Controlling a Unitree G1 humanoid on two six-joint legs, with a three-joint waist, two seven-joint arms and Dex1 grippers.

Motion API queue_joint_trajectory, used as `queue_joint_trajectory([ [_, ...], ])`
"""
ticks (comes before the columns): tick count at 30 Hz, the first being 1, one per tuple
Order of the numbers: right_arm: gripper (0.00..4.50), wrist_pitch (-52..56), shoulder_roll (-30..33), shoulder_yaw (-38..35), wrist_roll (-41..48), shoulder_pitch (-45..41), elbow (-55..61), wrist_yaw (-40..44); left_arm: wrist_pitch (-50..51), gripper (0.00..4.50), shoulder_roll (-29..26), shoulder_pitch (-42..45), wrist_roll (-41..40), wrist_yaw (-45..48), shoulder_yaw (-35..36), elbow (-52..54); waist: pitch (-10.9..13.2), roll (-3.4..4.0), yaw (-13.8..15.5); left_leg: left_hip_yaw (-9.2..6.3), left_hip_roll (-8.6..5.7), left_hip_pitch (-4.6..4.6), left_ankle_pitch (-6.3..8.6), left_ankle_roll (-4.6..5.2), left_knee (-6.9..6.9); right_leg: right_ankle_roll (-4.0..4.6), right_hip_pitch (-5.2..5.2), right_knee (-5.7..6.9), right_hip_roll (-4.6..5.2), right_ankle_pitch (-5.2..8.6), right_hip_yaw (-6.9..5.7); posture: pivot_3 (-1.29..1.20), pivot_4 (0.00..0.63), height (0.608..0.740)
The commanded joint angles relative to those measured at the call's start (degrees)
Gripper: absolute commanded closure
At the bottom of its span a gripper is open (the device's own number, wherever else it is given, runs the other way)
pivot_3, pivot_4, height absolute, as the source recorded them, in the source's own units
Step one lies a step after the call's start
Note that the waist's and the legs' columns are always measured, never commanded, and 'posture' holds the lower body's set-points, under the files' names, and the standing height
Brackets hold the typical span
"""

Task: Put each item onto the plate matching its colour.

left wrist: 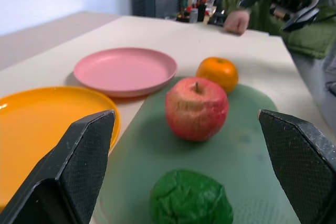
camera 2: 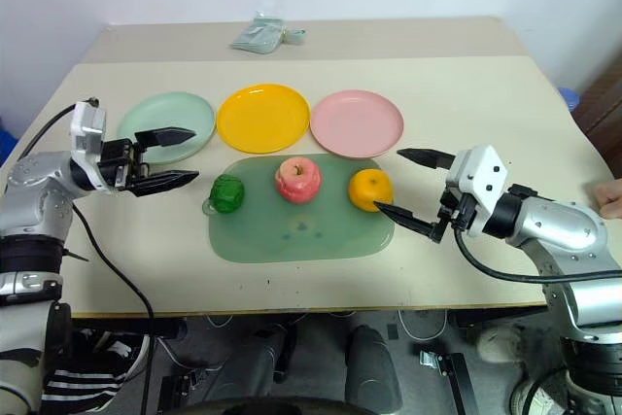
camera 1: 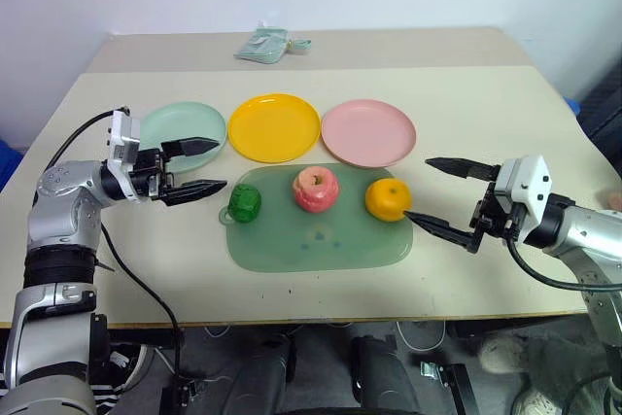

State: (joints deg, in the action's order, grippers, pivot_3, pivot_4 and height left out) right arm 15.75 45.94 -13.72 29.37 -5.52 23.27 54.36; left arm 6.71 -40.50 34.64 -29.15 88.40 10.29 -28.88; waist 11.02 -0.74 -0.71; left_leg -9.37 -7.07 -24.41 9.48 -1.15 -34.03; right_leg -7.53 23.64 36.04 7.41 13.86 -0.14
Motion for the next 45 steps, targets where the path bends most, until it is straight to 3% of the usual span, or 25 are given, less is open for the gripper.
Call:
queue_joint_trajectory([
  [1,0.05,-1.4,-0.8,-0.1,-0.4,-0.8,1.1,-0.9,-1.1,0.0,-0.3,1.6,0.1,0.5,0.5,-0.3,0.0,0.0,0.1,0.0,0.0,0.0,0.0,0.0,0.0,0.0,0.0,0.0,0.0,0.0,0.0,0.0,0.15,0.74],
  [11,0.05,-1.2,-0.2,-1.7,0.7,0.1,1.5,0.0,1.1,0.0,-0.4,1.5,-0.7,2.4,0.1,-0.1,0.0,0.0,0.0,0.0,-0.01,0.0,0.0,0.01,-0.02,-0.01,-0.01,0.01,-0.01,-0.01,0.0,0.0,0.15,0.74],
  [15,0.05,-0.4,0.8,-3.2,2.3,0.6,1.7,1.3,6.7,0.0,-3.8,1.0,-2.6,4.0,-1.0,-0.2,0.0,0.0,-0.1,0.0,0.0,0.01,0.0,0.01,-0.01,-0.02,0.0,0.01,-0.03,-0.01,0.0,0.0,0.15,0.74],
  [19,0.05,0.7,1.6,-3.2,3.6,-0.2,0.8,2.9,6.0,0.0,-4.5,1.9,-2.1,4.1,-1.3,-1.9,0.0,0.0,0.0,-0.01,0.01,0.01,0.0,0.0,-0.01,-0.01,0.0,0.02,-0.03,0.0,0.0,0.0,0.15,0.74],
  [26,0.05,3.9,1.9,1.0,4.2,-4.5,-2.2,5.3,-6.1,0.0,0.2,-0.6,5.8,0.0,-4.2,-1.9,0.0,0.0,0.1,0.0,0.0,0.01,0.0,0.0,-0.02,0.0,-0.03,-0.02,0.02,0.0,0.0,0.0,0.15,0.74],
  [35,0.05,4.2,1.5,1.0,3.7,-5.7,-2.2,5.5,-17.2,0.0,6.3,-0.8,10.7,-3.7,-6.9,-6.0,0.0,-0.01,0.1,0.02,0.0,-0.01,0.0,0.01,-0.02,-0.01,0.0,-0.01,0.03,-0.01,0.0,0.0,0.15,0.74],
  [41,0.05,4.0,1.4,0.6,3.4,-4.9,-1.3,4.7,-19.7,0.0,8.4,0.9,13.8,-5.8,-8.8,-10.4,0.0,-0.01,0.1,0.03,-0.02,-0.02,0.0,0.01,-0.04,-0.08,-0.01,-0.01,0.02,-0.05,-0.01,0.0,0.15,0.74],
  [45,0.0,2.9,1.2,0.3,2.5,-4.5,-1.1,4.1,-24.3,1.24,9.6,1.9,16.0,-7.7,-9.7,-12.2,0.0,-0.01,0.1,0.02,-0.02,-0.01,0.0,0.02,-0.05,-0.19,-0.02,0.0,0.02,-0.11,-0.01,0.0,0.15,0.74],
])
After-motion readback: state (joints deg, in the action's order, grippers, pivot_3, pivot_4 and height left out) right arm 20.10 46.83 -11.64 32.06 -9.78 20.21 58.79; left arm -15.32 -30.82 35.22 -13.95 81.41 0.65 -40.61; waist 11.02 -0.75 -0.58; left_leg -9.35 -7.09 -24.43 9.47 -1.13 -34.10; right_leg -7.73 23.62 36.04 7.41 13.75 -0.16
